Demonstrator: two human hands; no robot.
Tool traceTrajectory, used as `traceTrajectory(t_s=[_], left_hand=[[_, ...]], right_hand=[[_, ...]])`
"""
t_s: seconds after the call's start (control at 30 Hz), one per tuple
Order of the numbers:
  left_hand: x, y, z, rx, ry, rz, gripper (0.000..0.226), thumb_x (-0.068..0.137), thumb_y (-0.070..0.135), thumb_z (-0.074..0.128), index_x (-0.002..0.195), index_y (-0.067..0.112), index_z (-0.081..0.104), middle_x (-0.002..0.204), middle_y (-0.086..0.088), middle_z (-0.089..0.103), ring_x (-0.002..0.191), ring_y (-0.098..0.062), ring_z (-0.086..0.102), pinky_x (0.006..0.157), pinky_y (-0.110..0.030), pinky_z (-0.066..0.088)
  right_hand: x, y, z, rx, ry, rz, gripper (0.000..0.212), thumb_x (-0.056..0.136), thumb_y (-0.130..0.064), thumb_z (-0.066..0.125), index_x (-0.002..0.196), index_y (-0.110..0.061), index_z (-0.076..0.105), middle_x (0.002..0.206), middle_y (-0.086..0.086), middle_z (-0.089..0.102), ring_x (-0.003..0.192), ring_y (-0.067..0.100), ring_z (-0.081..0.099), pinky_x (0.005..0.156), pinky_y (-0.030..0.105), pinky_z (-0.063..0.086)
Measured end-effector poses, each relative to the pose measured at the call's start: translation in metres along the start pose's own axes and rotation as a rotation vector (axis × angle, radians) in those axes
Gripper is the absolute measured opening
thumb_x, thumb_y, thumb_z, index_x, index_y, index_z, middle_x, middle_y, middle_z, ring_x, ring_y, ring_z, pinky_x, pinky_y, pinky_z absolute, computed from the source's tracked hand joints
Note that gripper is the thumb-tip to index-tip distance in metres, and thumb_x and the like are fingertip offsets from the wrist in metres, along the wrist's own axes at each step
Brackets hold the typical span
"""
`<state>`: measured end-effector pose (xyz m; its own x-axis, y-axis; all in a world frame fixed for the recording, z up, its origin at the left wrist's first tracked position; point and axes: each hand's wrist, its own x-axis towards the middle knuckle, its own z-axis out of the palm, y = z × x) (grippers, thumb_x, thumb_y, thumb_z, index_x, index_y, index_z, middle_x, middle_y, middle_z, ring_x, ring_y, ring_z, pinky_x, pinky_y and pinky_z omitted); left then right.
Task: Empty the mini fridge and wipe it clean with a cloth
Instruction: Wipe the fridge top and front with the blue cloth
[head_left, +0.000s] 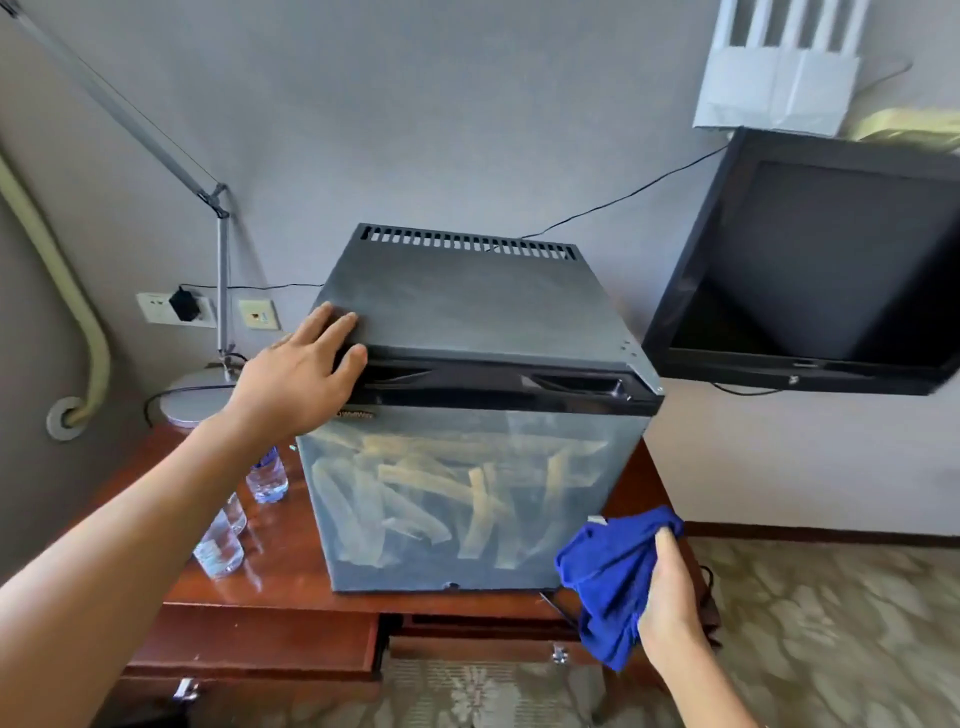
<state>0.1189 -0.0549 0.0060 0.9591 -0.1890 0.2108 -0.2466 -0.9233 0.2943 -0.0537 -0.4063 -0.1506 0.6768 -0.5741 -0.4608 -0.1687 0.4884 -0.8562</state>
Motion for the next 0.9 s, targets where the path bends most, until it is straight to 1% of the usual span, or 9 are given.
traceTrajectory(t_s=[0.07,0.13,0.23,0.3,0.5,0.6,0.67,0.8,0.9], left_hand=[[0.001,-0.005,0.003,0.004,-0.012,0.006,0.063,0.105,0.062,0.026,0.161,0.032,0.027,0.172,0.009,0.013,0.139,-0.040,0.048,0.108,-0.054,0.042],[0.003,-0.008,0.003,0.003,-0.028,0.001,0.066,0.104,0.065,0.023,0.161,0.032,0.025,0.172,0.008,0.010,0.136,-0.044,0.049,0.107,-0.055,0.043],[0.000,-0.006,0.001,0.010,-0.045,0.007,0.067,0.104,0.065,0.022,0.160,0.029,0.023,0.171,0.005,0.009,0.132,-0.046,0.051,0.106,-0.056,0.043],[-0.009,-0.006,-0.001,0.019,-0.059,-0.006,0.069,0.103,0.066,0.021,0.160,0.028,0.021,0.171,0.006,0.008,0.131,-0.047,0.052,0.106,-0.056,0.043],[-0.074,0.010,-0.010,0.023,-0.011,-0.070,0.066,0.106,0.058,0.032,0.160,0.020,0.030,0.170,0.002,0.024,0.138,-0.041,0.049,0.106,-0.050,0.041],[-0.106,0.024,-0.015,0.040,-0.002,-0.067,0.052,0.105,0.053,0.035,0.132,0.018,0.061,0.137,-0.010,0.063,0.121,-0.036,0.059,0.089,-0.042,0.042],[-0.126,0.032,-0.017,0.014,0.025,-0.070,0.057,0.099,0.058,0.032,0.118,0.018,0.067,0.120,-0.008,0.070,0.110,-0.035,0.062,0.082,-0.039,0.040],[-0.159,0.043,-0.026,-0.037,-0.010,-0.102,0.063,0.093,0.060,0.035,0.134,0.023,0.065,0.130,-0.007,0.069,0.120,-0.035,0.060,0.093,-0.041,0.045],[-0.173,0.045,-0.031,-0.075,-0.090,-0.154,0.054,0.098,0.059,0.045,0.138,0.027,0.062,0.134,-0.004,0.067,0.124,-0.032,0.059,0.101,-0.039,0.045]], right_hand=[[-0.005,0.000,-0.006,0.136,-0.121,0.053,0.078,0.085,-0.065,0.064,0.137,-0.008,0.059,0.132,0.014,0.064,0.119,0.031,0.062,0.109,0.043,0.042],[-0.008,0.001,-0.014,0.156,-0.132,0.030,0.102,0.059,-0.073,0.079,0.139,-0.012,0.059,0.135,0.012,0.065,0.125,0.031,0.061,0.116,0.047,0.036],[-0.040,-0.009,-0.013,0.149,-0.210,-0.004,0.070,0.098,-0.060,0.046,0.140,-0.006,0.057,0.136,0.015,0.064,0.129,0.031,0.058,0.118,0.046,0.033],[-0.047,-0.010,-0.015,0.172,-0.231,0.028,0.066,0.103,-0.055,0.035,0.141,-0.005,0.055,0.139,0.014,0.062,0.131,0.030,0.056,0.119,0.045,0.031],[-0.055,-0.004,-0.034,0.205,-0.312,0.094,0.064,0.104,-0.053,0.036,0.140,-0.004,0.057,0.139,0.016,0.061,0.133,0.031,0.055,0.122,0.045,0.026],[-0.068,-0.006,-0.041,0.186,-0.366,0.118,0.059,0.104,-0.049,0.038,0.136,-0.004,0.059,0.135,0.018,0.064,0.128,0.031,0.059,0.116,0.042,0.035],[-0.079,-0.011,-0.044,0.210,-0.406,0.153,0.057,0.106,-0.046,0.037,0.131,-0.001,0.061,0.130,0.019,0.066,0.124,0.030,0.060,0.112,0.039,0.039],[-0.086,-0.020,-0.051,0.204,-0.437,0.231,0.058,0.103,-0.045,0.043,0.138,-0.001,0.057,0.136,0.018,0.062,0.130,0.028,0.057,0.117,0.037,0.035],[-0.094,-0.027,-0.045,0.013,-0.392,0.124,0.034,0.101,-0.038,0.053,0.111,-0.010,0.071,0.112,0.012,0.072,0.104,0.022,0.068,0.099,0.035,0.049]])
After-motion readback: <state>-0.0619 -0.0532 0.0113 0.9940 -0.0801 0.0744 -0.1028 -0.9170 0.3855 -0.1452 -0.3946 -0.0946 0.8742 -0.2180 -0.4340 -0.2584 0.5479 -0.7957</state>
